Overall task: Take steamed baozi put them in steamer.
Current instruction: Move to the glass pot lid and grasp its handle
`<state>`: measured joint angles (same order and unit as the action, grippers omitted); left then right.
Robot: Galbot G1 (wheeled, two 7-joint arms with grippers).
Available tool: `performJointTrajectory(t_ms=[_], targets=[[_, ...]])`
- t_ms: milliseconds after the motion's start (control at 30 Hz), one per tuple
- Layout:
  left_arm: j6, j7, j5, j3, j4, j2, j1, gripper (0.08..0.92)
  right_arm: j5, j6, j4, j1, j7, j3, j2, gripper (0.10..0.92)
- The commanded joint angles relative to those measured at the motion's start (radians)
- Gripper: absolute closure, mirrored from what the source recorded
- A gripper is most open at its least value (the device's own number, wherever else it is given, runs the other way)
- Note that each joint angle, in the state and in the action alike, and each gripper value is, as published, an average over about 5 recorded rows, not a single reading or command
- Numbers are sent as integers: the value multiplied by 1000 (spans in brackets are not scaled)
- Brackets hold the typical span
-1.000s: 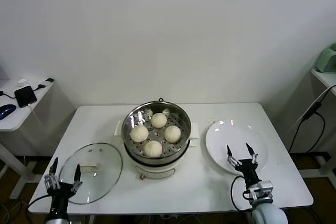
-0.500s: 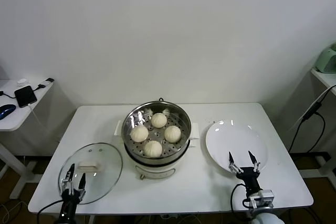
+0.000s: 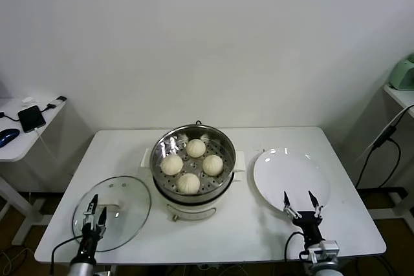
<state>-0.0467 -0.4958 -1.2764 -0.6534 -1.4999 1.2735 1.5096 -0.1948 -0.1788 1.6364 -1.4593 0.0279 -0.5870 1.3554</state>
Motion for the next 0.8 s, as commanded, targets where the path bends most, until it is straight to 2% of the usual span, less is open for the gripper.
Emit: performJointTrajectory(t_ms=[33,167,267,800], targets=[[3,0,-35,6,92,-10,-75,177,7,0,20,-16,-3,-4,9,203],[4,-3,-12,12,75,-11,-66,177,12,0,22,-22,-1,-5,10,203],[13,4,-8,16,73,-11,-58,210,20,1,24,-25,0,-4,10,202],[17,-3,-21,27,151,-5,-105,667,41,0,32,-35,6,2,29,203]])
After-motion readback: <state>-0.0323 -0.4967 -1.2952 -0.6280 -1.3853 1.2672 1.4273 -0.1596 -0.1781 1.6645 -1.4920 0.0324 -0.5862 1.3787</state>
